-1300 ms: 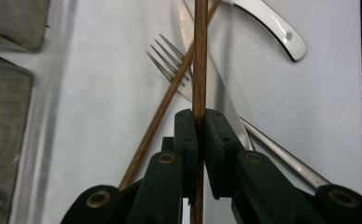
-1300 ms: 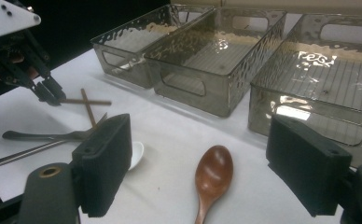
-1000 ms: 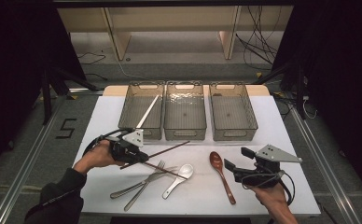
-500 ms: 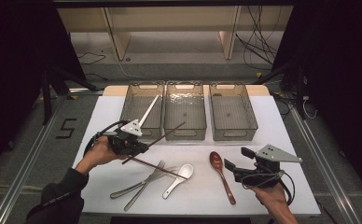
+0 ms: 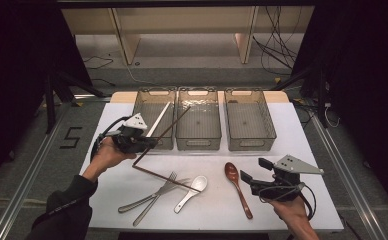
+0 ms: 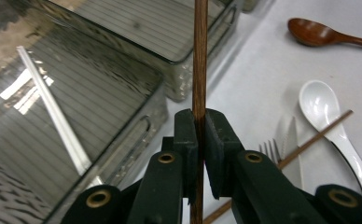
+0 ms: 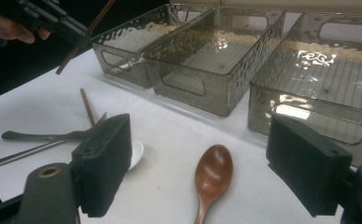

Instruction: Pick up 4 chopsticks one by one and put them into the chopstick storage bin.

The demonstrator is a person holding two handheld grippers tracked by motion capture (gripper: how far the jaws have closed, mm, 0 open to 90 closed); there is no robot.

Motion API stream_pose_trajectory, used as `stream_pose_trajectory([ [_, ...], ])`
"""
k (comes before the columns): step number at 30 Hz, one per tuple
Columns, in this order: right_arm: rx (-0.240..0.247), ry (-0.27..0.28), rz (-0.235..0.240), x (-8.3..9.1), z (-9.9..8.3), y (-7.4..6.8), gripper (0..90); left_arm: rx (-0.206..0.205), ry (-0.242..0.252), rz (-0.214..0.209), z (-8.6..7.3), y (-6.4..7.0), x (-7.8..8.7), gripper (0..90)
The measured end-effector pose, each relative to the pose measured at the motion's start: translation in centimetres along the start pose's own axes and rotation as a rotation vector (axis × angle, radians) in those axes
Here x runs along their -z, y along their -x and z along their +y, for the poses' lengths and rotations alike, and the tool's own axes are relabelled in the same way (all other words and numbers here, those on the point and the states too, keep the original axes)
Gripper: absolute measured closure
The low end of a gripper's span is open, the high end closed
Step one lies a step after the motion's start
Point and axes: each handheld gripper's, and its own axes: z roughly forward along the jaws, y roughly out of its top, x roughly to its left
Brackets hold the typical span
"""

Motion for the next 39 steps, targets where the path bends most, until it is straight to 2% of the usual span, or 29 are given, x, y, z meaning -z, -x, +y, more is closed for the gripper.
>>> stream_pose_trajectory([
  [4,0.000,0.000,0.001,0.0,0.0,0.0,23.3,0.036,0.024,0.028,0.4,-1.0,0.1,83.1],
  [10,-0.002,0.000,0.002,0.0,0.0,0.0,23.4,0.063,0.046,0.068,1.4,-2.2,0.3,83.1],
  [16,-0.001,0.002,0.003,0.0,0.0,0.0,23.4,0.097,0.055,0.102,2.4,-3.7,0.3,83.1],
  [24,-0.002,0.001,0.005,0.0,0.0,0.1,23.4,0.122,0.056,0.141,3.4,-5.4,0.4,83.1],
  [32,-0.002,0.000,0.007,0.0,0.0,0.0,23.4,0.151,0.048,0.182,3.6,-7.3,-0.8,83.1],
  [39,-0.007,0.000,0.008,0.0,0.0,0.1,23.4,0.172,0.049,0.205,3.4,-8.2,-1.8,83.1],
])
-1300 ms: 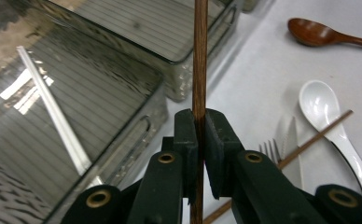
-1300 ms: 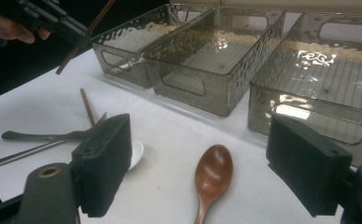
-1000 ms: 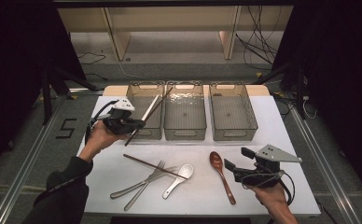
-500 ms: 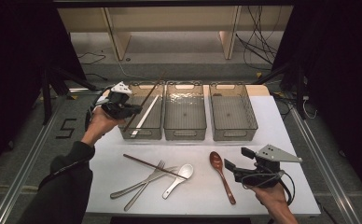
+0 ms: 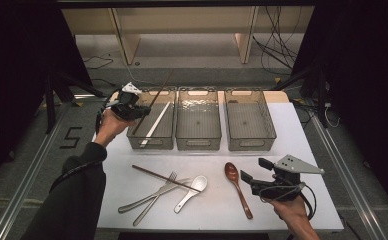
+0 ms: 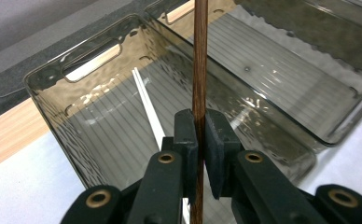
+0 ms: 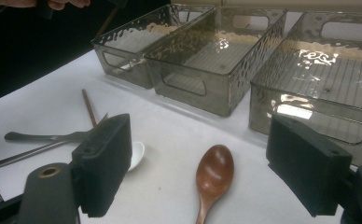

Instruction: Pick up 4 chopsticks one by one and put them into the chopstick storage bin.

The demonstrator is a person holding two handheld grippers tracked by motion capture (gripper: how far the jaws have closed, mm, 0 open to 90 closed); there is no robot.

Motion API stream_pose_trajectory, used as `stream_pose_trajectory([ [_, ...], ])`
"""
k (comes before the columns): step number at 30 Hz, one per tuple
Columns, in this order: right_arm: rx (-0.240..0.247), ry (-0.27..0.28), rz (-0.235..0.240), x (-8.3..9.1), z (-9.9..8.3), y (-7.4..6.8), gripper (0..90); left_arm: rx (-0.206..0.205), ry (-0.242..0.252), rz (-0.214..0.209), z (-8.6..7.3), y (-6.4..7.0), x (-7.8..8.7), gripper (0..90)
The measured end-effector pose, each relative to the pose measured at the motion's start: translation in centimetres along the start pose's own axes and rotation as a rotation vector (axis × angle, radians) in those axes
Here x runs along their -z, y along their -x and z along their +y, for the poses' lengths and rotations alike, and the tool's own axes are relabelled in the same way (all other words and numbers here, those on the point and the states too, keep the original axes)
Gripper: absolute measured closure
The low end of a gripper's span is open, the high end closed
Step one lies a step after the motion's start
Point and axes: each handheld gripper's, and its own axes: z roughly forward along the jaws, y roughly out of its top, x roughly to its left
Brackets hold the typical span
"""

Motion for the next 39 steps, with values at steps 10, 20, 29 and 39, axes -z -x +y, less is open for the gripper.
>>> stream_pose_trajectory([
  [10,-0.001,0.001,0.002,0.0,0.0,0.0,23.4,0.019,-0.004,0.017,-0.8,-0.5,-0.9,83.0],
  [20,0.001,0.001,0.004,0.0,0.0,0.0,23.4,0.041,-0.033,0.034,-1.8,-0.7,-1.8,83.0],
  [29,0.005,0.002,0.003,0.0,0.0,0.0,23.4,0.072,-0.048,0.038,-2.5,-1.0,-2.2,82.7],
  [39,0.004,0.001,0.003,0.0,0.0,0.0,23.4,0.098,-0.073,0.040,-3.3,-1.2,-2.7,82.2],
])
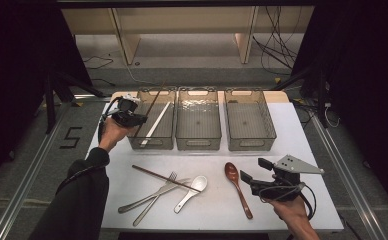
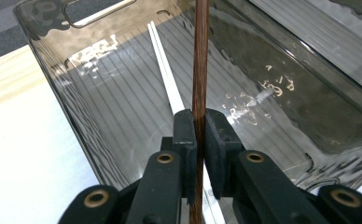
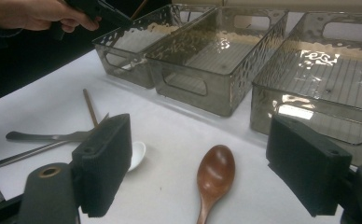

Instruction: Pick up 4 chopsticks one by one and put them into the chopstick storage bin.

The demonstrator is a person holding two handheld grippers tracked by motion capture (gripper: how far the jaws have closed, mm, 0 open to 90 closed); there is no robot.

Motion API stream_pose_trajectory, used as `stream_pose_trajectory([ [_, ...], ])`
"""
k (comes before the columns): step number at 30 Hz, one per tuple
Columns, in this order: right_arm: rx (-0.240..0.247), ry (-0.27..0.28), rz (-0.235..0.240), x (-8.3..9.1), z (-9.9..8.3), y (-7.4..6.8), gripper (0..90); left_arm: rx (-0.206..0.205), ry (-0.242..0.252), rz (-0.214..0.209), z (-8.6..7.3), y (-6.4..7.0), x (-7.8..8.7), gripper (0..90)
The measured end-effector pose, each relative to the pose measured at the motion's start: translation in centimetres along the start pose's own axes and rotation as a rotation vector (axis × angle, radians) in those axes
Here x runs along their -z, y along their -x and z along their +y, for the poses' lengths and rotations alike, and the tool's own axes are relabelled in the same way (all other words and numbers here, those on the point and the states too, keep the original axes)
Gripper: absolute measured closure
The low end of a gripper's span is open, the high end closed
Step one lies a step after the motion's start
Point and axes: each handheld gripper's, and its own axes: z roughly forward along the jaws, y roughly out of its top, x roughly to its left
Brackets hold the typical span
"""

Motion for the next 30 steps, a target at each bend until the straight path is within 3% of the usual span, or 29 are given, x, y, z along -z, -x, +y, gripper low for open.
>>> stream_pose_trajectory([
  [6,0.000,0.001,0.000,0.0,0.0,0.0,23.4,0.016,-0.011,0.012,-0.4,-0.2,-0.2,80.9],
  [11,-0.001,0.000,0.000,0.0,0.0,0.0,23.4,0.021,-0.012,0.021,-0.4,-0.2,0.1,75.4],
  [14,-0.002,0.001,-0.001,0.0,0.0,0.0,23.4,0.026,0.002,0.004,-0.3,0.1,0.6,70.1],
  [17,-0.001,0.001,-0.001,0.0,0.0,0.0,23.4,-0.002,-0.008,-0.023,-0.3,0.8,1.4,61.9],
  [24,0.000,-0.001,-0.002,0.0,0.0,0.0,23.4,-0.081,0.030,-0.108,-1.1,3.1,3.9,41.8],
  [30,0.005,0.001,-0.004,0.0,0.0,-0.1,23.4,-0.175,-0.028,-0.165,-1.3,5.2,5.0,32.5],
])
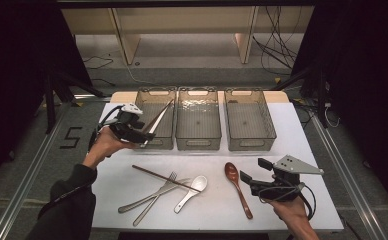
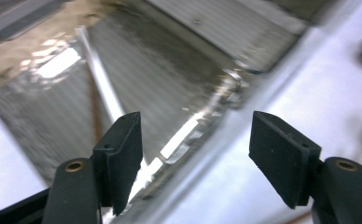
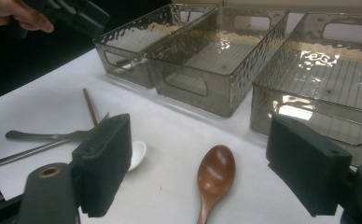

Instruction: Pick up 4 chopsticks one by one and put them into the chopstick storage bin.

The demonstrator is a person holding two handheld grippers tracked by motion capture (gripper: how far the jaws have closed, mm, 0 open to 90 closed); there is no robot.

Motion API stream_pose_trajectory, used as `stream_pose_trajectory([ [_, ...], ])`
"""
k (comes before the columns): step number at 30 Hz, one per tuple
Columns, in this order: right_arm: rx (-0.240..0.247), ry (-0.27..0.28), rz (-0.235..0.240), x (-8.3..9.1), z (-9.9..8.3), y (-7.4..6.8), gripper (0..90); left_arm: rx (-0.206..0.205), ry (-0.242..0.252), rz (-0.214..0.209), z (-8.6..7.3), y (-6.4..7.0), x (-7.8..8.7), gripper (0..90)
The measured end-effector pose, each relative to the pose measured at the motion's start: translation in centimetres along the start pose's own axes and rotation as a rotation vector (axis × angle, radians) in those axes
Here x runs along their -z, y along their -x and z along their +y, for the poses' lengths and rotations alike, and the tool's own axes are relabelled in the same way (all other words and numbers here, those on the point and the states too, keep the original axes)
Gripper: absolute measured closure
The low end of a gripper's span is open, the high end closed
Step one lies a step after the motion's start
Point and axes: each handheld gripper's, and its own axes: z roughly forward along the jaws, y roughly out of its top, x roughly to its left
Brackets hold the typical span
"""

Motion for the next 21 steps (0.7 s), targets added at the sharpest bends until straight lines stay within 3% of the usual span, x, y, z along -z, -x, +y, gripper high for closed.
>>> stream_pose_trajectory([
  [10,-0.001,-0.001,0.001,0.0,0.0,0.1,23.4,-0.074,-0.065,-0.048,-1.1,2.2,-0.2,27.9],
  [15,0.000,-0.002,0.001,0.0,0.0,0.0,23.4,-0.138,-0.108,-0.079,-1.3,3.4,-0.4,27.5],
  [21,-0.001,0.001,0.001,0.1,0.0,0.0,23.4,-0.153,-0.137,-0.095,-1.5,4.2,-0.9,27.1],
])
